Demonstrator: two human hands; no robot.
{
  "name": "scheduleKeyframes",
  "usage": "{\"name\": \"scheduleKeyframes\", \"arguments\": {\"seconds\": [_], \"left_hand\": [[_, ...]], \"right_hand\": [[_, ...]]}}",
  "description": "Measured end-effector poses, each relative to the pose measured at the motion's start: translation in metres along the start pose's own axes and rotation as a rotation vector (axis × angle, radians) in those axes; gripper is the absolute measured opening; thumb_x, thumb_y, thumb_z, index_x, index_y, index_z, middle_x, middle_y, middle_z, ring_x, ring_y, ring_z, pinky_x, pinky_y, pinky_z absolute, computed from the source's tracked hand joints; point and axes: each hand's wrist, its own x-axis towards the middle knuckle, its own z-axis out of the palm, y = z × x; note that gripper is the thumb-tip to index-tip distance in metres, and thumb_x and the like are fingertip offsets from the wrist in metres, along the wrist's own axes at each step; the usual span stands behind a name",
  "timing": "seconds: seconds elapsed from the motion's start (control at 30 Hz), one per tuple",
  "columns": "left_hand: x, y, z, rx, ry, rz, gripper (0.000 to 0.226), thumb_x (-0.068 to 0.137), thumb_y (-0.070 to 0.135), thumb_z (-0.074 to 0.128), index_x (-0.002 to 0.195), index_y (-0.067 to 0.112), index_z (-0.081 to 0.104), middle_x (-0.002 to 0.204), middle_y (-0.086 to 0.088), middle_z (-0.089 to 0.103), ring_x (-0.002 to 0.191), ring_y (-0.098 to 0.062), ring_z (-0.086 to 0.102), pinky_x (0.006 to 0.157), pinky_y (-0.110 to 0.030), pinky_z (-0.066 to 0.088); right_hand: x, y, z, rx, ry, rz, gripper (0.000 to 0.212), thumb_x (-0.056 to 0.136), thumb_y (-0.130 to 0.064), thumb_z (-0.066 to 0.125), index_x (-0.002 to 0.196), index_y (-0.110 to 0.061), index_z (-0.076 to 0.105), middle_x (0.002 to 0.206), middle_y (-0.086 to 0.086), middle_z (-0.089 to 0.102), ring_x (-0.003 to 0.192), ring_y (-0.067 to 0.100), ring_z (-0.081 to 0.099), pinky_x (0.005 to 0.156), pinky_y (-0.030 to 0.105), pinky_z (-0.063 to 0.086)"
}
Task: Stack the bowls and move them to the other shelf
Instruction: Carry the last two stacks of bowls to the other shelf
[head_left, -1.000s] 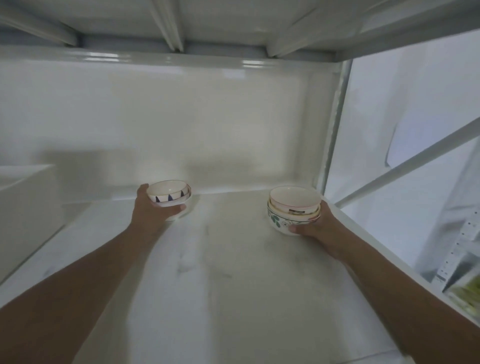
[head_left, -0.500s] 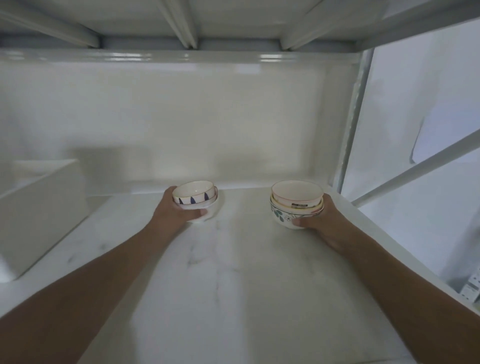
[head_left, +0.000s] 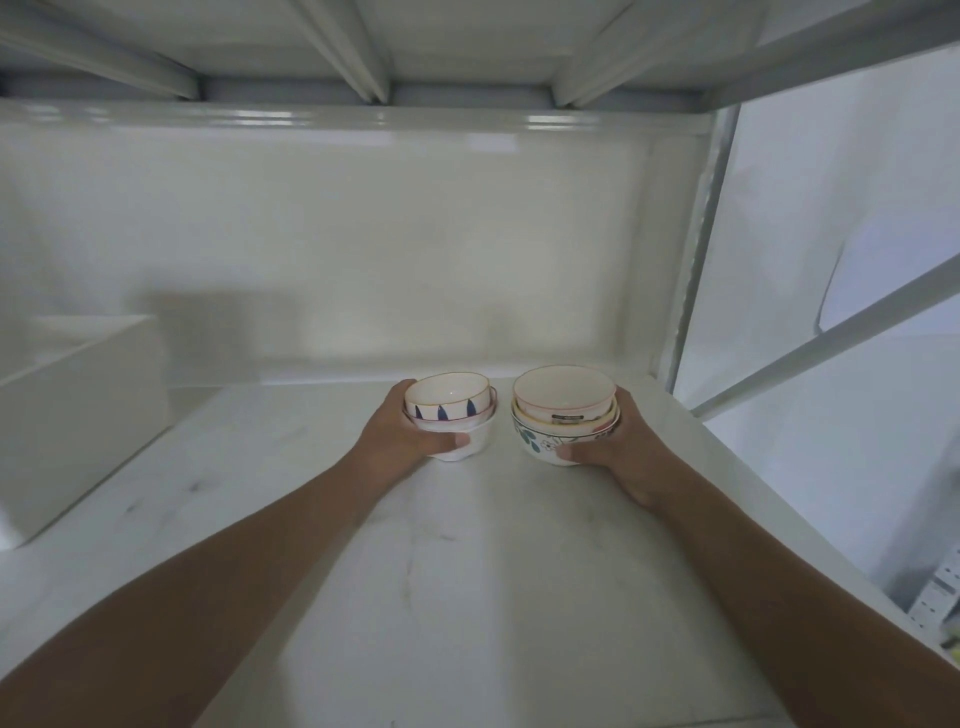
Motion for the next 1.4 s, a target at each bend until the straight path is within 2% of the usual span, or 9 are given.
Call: {"name": "scheduleKeyframes", "arguments": {"seconds": [0.13,0.23,0.43,0.6,0.73,0.87,1.03,1.23,1.4], "left_hand": [[-0.002,0.004,0.012,-0.016,-0.023,0.036,0.069,0.071,-0.015,0.075,0.081,0.053,0.071,0.082,0.019,0.074,0.076,0.005,0.067,0.071,-0.016,0.053],[-0.003,0.005,0.014,-0.049,-0.036,0.051,0.073,0.073,-0.018,0.070,0.079,0.055,0.071,0.079,0.021,0.073,0.073,0.007,0.066,0.069,-0.013,0.052],[-0.005,0.009,0.008,-0.090,-0.093,0.066,0.051,0.074,-0.018,0.069,0.095,0.028,0.075,0.097,-0.002,0.075,0.087,-0.013,0.069,0.075,-0.025,0.054],[-0.010,0.021,0.008,-0.089,-0.108,0.079,0.057,0.076,-0.016,0.068,0.085,0.040,0.075,0.084,0.009,0.074,0.077,-0.004,0.066,0.069,-0.019,0.052],[-0.012,0.023,0.007,-0.090,-0.112,0.078,0.058,0.076,-0.016,0.068,0.085,0.042,0.075,0.084,0.012,0.074,0.077,-0.001,0.067,0.070,-0.019,0.053],[-0.011,0.021,0.006,-0.065,-0.067,0.090,0.053,0.077,-0.009,0.072,0.084,0.044,0.073,0.083,0.013,0.072,0.076,-0.001,0.065,0.069,-0.017,0.051],[-0.007,0.020,0.008,-0.051,-0.086,0.085,0.060,0.077,-0.012,0.070,0.079,0.048,0.073,0.078,0.018,0.072,0.071,0.004,0.064,0.066,-0.013,0.051],[-0.006,0.004,-0.003,-0.059,-0.102,0.063,0.038,0.077,-0.007,0.073,0.109,0.014,0.070,0.108,-0.018,0.071,0.091,-0.020,0.067,0.079,-0.031,0.051],[-0.003,0.001,-0.004,-0.068,-0.100,0.057,0.039,0.077,-0.009,0.072,0.109,0.012,0.070,0.109,-0.020,0.070,0.092,-0.020,0.067,0.080,-0.031,0.052]], "right_hand": [[-0.002,0.001,-0.001,0.006,0.006,-0.014,0.086,0.059,0.016,0.088,0.135,-0.009,0.058,0.125,0.015,0.072,0.117,0.033,0.069,0.100,0.046,0.056],[-0.004,-0.002,0.000,0.026,-0.004,-0.028,0.082,0.058,0.018,0.086,0.131,-0.010,0.061,0.122,0.015,0.073,0.112,0.028,0.071,0.092,0.037,0.059],[-0.001,0.002,0.003,0.063,0.008,-0.002,0.088,0.059,0.009,0.090,0.138,-0.007,0.055,0.130,0.019,0.068,0.122,0.039,0.065,0.101,0.050,0.054],[-0.001,0.011,0.003,0.127,0.033,0.092,0.102,0.057,0.000,0.097,0.145,-0.007,0.047,0.137,0.022,0.063,0.128,0.043,0.060,0.106,0.061,0.048],[-0.004,0.014,0.005,0.180,0.061,0.137,0.108,0.056,0.000,0.098,0.148,-0.007,0.042,0.141,0.025,0.058,0.130,0.045,0.057,0.103,0.071,0.045],[-0.006,0.010,0.008,0.249,0.077,0.142,0.110,0.057,-0.004,0.098,0.150,-0.009,0.040,0.143,0.024,0.056,0.132,0.045,0.056,0.103,0.069,0.046],[-0.007,0.009,0.012,0.337,0.063,0.144,0.105,0.062,-0.001,0.095,0.150,-0.002,0.038,0.144,0.032,0.053,0.135,0.049,0.051,0.112,0.067,0.039],[-0.005,0.007,0.017,0.312,0.047,0.163,0.106,0.061,0.004,0.095,0.150,0.001,0.038,0.143,0.034,0.053,0.134,0.050,0.052,0.111,0.071,0.037],[-0.005,0.004,0.017,0.295,-0.006,0.148,0.101,0.065,0.006,0.092,0.150,0.001,0.037,0.143,0.034,0.053,0.134,0.051,0.051,0.112,0.070,0.037]]}}
